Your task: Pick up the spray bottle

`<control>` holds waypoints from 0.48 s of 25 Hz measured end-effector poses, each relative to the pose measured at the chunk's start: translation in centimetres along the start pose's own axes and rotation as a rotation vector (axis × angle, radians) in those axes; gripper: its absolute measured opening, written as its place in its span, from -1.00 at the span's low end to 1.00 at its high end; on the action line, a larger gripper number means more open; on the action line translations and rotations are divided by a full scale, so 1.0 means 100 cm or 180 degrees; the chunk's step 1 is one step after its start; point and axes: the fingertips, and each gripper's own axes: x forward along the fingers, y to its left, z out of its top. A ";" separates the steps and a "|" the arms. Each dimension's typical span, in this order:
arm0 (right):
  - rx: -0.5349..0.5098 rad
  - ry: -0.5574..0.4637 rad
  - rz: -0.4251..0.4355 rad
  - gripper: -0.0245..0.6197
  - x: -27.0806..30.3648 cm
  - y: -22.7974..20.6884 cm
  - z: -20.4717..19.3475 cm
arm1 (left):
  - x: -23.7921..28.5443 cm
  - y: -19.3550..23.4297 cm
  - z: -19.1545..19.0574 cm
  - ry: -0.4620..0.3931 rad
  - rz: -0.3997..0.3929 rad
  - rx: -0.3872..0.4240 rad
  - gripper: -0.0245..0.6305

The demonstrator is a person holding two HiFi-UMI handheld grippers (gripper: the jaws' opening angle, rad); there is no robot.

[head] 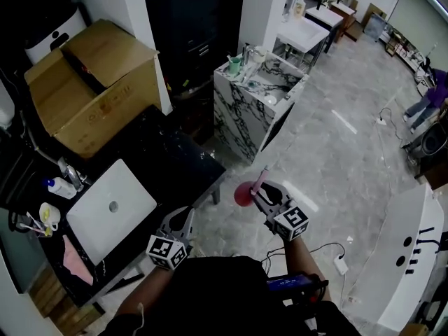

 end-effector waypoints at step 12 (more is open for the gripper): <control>0.0045 0.0035 0.0163 -0.48 -0.068 -0.016 -0.031 | 0.008 -0.057 -0.020 0.0024 0.0154 0.0075 -0.90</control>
